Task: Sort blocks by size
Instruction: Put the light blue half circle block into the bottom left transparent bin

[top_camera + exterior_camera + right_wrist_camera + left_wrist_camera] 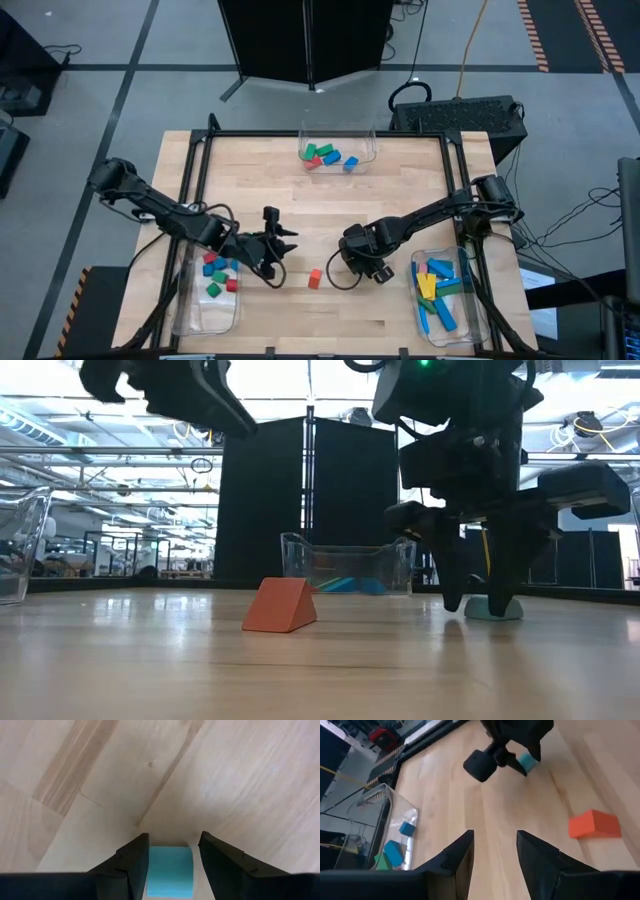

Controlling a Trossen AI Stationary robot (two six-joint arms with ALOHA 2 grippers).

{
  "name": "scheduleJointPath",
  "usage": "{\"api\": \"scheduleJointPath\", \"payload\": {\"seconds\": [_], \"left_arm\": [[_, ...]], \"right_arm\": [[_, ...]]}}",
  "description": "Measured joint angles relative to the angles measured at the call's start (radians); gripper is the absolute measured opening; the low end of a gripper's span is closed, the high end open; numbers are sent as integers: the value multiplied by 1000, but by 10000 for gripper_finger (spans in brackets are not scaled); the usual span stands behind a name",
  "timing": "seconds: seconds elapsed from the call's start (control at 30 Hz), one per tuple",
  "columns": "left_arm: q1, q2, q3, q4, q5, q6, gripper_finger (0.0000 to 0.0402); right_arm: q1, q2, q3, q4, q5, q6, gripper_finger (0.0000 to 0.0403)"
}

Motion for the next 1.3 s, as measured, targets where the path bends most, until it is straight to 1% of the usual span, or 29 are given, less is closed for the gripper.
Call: {"api": "scheduleJointPath", "payload": {"seconds": [0.1,0.23,0.33,0.47,0.6,0.67,0.8,0.87,1.0,1.17,1.3], "left_arm": [[18,0,-14,51,16,1,150],[47,0,-62,186,74,19,150],[65,1,-92,258,114,30,150],[97,2,-131,319,93,30,150],[130,16,-152,327,83,23,150],[144,38,-154,328,97,7,150],[165,124,-154,409,139,-1,150],[170,175,-154,464,143,-1,150],[179,266,-154,555,136,-1,150],[190,339,-154,660,132,0,150],[192,362,-154,711,135,0,150]], "right_arm": [[0,0,0,-4,18,0,169],[1,-1,0,-6,51,19,169],[1,-9,0,-18,51,37,169],[1,-18,0,-81,49,80,169],[0,-19,0,-138,48,136,169],[0,-19,0,-139,44,157,169],[-3,-19,0,-111,43,173,169],[-8,-24,0,-80,43,184,169],[-21,-56,0,-70,45,232,169],[-48,-102,0,-183,47,314,169],[-64,-108,0,-270,27,372,169]]}}
